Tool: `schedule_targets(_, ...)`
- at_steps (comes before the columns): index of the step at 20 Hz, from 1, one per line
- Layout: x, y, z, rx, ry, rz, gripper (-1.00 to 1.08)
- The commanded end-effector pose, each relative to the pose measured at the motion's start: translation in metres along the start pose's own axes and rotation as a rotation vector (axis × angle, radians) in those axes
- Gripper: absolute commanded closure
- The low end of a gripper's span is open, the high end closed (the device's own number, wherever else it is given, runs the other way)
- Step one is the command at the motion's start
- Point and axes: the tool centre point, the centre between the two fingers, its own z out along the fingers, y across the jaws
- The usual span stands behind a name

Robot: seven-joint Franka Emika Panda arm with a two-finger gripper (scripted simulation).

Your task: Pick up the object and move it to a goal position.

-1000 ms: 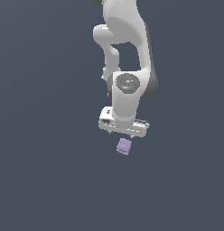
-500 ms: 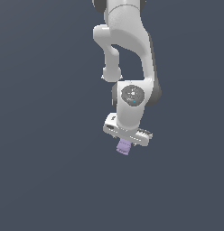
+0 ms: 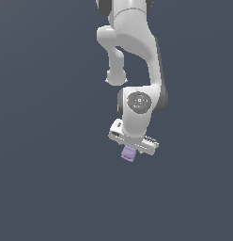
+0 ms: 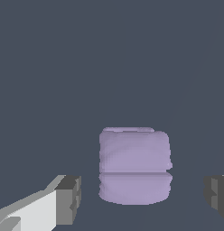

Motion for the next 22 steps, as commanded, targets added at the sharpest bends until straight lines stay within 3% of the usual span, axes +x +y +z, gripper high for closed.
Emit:
schedule_targets(1, 0.0, 0.0, 0.005, 0.0, -0.001, 0.001, -0.92)
schedule_targets(9, -0.001, 0.001, 0.042, 0.0, 0.0, 0.004, -0.92)
schedule_targets(15, 0.0, 0.0, 0.049, 0.0, 0.0, 0.004, -0.92)
schedule_targets(16, 0.0, 0.0, 0.049, 0.0, 0.0, 0.004, 1.08)
schedule_targets(22, 0.0, 0.0, 0.049, 0.0, 0.0, 0.004, 1.08)
